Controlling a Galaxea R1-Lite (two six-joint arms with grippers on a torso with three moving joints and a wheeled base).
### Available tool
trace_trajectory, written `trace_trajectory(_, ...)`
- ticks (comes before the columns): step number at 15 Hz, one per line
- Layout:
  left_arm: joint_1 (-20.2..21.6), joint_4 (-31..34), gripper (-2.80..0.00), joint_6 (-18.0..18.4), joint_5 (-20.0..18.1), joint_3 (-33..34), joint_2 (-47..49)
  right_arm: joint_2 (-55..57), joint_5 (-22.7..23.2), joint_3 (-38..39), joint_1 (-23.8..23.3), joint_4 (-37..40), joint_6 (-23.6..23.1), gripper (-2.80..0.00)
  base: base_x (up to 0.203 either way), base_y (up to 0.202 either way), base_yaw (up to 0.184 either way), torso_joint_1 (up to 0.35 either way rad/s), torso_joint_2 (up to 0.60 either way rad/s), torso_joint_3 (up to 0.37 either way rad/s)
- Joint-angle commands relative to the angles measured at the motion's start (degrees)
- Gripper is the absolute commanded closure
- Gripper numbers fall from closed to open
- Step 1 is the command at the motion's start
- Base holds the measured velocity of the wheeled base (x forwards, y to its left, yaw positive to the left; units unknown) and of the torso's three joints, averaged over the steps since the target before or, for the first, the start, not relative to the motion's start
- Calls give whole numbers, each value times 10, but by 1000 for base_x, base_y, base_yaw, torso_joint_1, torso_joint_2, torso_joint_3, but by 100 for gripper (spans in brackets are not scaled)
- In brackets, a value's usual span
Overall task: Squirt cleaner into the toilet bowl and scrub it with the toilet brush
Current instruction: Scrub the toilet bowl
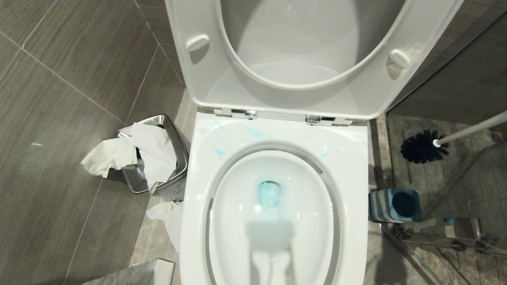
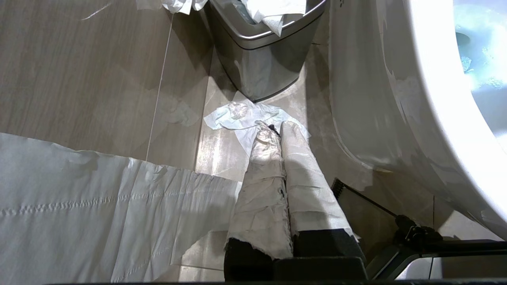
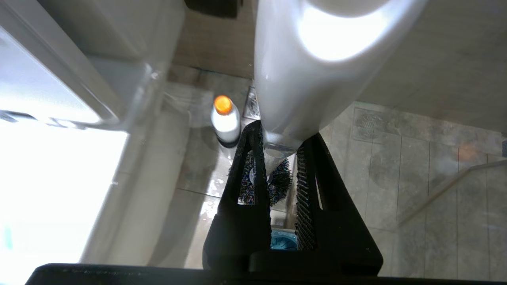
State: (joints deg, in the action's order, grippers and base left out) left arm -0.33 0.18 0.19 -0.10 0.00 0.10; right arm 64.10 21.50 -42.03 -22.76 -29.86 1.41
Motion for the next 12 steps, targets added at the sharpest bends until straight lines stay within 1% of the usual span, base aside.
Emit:
trace_trajectory(1,0,0,0,0,0,0,1,-43,4,-78,0,122,4,0,0,0,0,0,0,0)
trace_trajectory(3,0,0,0,0,0,0,1,-74,10,-140,0,230,18,0,0,0,0,0,0,0)
trace_trajectory(5,0,0,0,-1,0,1,1,-96,13,-186,0,307,24,0,0,0,0,0,0,0)
trace_trajectory(6,0,0,0,-1,0,0,1,-106,13,-200,0,330,24,0,0,0,0,0,0,0)
trace_trajectory(9,0,0,0,-1,0,1,1,-123,13,-210,0,346,25,0,0,0,0,0,0,0)
trace_trajectory(12,0,-1,0,1,0,0,1,-141,14,-236,1,402,25,0,0,0,0,-1,1,17)
